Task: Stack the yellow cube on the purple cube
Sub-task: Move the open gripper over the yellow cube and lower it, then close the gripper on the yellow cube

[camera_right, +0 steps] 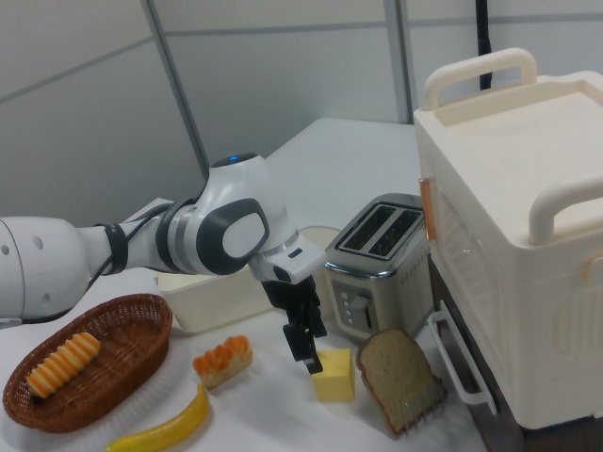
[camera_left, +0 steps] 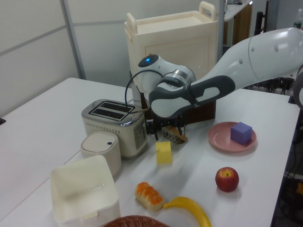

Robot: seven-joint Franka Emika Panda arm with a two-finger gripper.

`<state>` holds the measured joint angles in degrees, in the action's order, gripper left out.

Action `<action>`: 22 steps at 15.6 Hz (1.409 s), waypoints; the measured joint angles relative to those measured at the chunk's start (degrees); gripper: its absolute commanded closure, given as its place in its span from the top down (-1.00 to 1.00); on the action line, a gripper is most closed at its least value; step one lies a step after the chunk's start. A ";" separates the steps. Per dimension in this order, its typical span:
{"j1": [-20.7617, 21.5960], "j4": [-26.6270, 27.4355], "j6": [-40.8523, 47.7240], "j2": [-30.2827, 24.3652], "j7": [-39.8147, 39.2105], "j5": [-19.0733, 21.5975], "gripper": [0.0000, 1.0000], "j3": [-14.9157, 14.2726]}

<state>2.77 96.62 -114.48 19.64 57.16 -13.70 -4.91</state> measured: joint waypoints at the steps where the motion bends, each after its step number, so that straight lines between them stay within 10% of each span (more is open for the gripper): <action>1: 0.00 0.00 0.00 0.38 -0.28 -0.21 1.00 0.00; 22: -0.02 0.02 -7.24 3.87 -3.23 -0.33 1.00 0.05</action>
<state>2.75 96.64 -121.73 23.51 53.93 -14.03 -4.86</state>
